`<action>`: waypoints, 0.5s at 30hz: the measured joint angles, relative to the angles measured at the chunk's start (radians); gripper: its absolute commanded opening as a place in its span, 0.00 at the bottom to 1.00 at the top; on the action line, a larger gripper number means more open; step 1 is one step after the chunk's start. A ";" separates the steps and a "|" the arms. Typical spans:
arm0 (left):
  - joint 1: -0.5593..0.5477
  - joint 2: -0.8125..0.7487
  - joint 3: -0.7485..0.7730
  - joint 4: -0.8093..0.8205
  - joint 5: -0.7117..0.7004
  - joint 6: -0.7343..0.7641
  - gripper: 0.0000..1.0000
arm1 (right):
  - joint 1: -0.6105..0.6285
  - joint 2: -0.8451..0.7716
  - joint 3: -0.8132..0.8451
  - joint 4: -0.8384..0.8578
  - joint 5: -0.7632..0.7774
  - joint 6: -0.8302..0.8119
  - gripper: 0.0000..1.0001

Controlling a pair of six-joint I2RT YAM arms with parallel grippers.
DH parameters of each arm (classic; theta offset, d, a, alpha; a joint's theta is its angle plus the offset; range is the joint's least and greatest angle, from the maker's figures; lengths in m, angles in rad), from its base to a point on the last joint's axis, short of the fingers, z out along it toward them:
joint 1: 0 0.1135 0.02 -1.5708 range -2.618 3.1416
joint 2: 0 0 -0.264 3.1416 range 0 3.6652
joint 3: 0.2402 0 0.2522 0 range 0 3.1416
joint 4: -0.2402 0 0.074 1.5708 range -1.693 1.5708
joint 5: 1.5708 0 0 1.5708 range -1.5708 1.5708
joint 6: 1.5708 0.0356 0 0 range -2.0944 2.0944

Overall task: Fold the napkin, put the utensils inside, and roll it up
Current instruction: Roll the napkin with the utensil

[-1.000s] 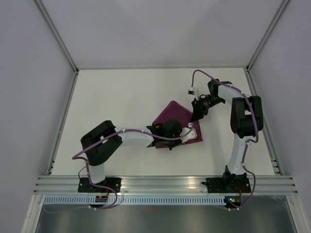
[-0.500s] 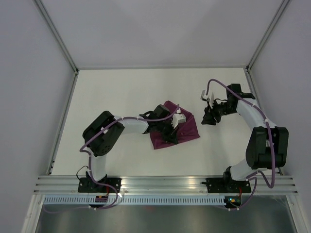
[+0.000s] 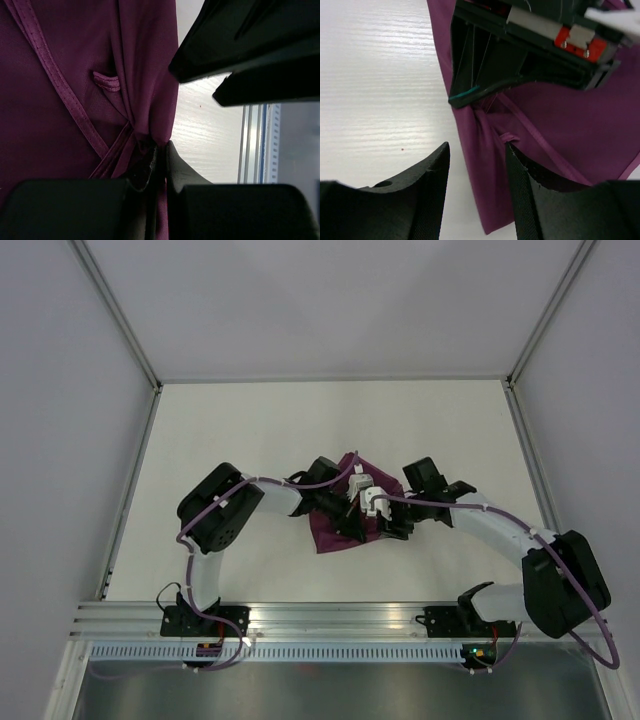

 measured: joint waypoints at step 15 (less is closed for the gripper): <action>0.014 0.037 0.018 0.005 0.067 -0.035 0.02 | 0.169 0.082 -0.026 0.117 0.122 0.030 0.50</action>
